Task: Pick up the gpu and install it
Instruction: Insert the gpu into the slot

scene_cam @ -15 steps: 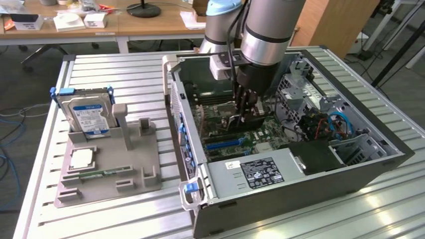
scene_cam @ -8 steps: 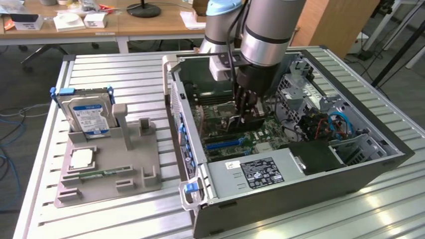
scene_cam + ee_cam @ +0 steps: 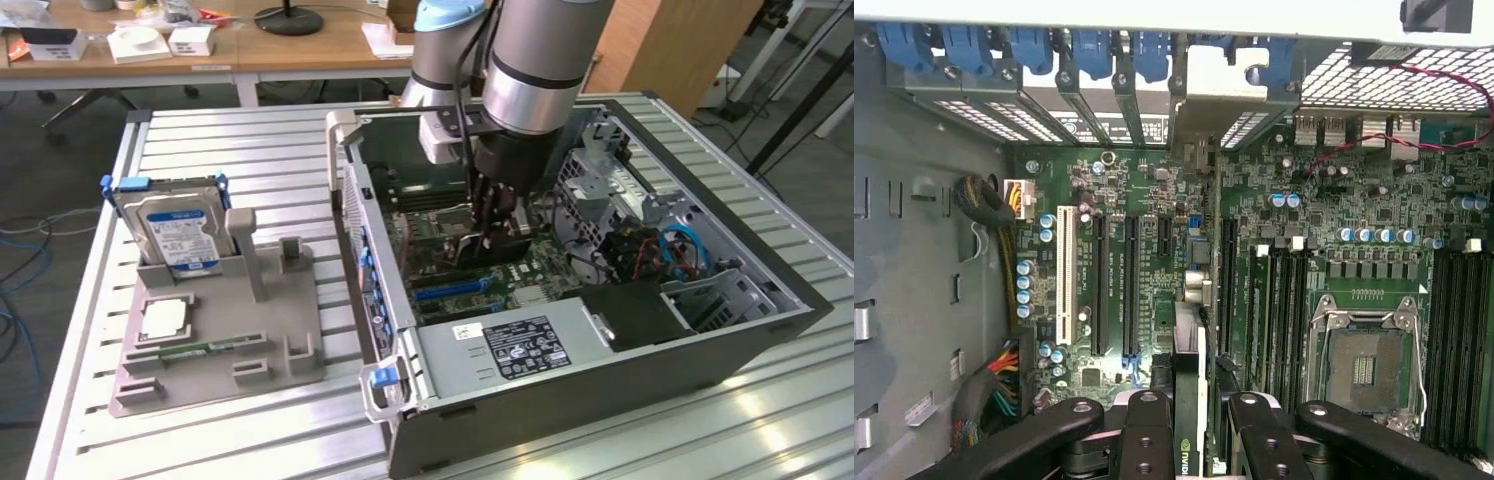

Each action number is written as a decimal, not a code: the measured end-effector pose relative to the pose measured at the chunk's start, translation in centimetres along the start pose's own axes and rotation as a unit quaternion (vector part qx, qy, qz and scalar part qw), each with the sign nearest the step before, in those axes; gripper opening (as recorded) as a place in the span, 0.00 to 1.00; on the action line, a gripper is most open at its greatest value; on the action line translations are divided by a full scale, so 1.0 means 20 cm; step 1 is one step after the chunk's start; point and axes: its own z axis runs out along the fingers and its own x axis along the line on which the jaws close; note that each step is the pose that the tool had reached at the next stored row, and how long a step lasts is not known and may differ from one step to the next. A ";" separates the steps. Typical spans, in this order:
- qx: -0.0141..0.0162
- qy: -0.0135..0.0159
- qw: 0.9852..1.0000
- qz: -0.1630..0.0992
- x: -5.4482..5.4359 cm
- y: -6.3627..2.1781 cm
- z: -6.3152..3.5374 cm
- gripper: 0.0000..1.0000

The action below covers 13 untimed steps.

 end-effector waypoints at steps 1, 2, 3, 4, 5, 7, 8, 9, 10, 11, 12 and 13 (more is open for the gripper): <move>0.000 0.000 1.000 0.000 0.00 0.000 0.000 0.26; 0.000 0.000 1.000 0.000 0.00 0.000 0.000 0.26; 0.000 0.000 1.000 0.000 0.00 0.000 0.001 0.26; 0.000 0.000 1.000 0.000 0.00 0.000 0.005 0.26; 0.000 0.000 1.000 0.000 0.00 0.001 0.008 0.26; 0.000 0.000 1.000 0.000 0.00 0.001 0.016 0.26; 0.001 0.000 1.000 0.000 0.00 0.001 0.020 0.26; 0.001 0.000 1.000 0.000 0.00 0.002 0.024 0.26; 0.001 0.000 1.000 0.000 0.00 0.002 0.028 0.26; 0.001 0.000 1.000 0.000 0.00 0.002 0.034 0.26; 0.001 0.000 1.000 0.000 0.00 0.003 0.038 0.26; 0.001 0.000 1.000 0.000 0.00 0.003 0.039 0.26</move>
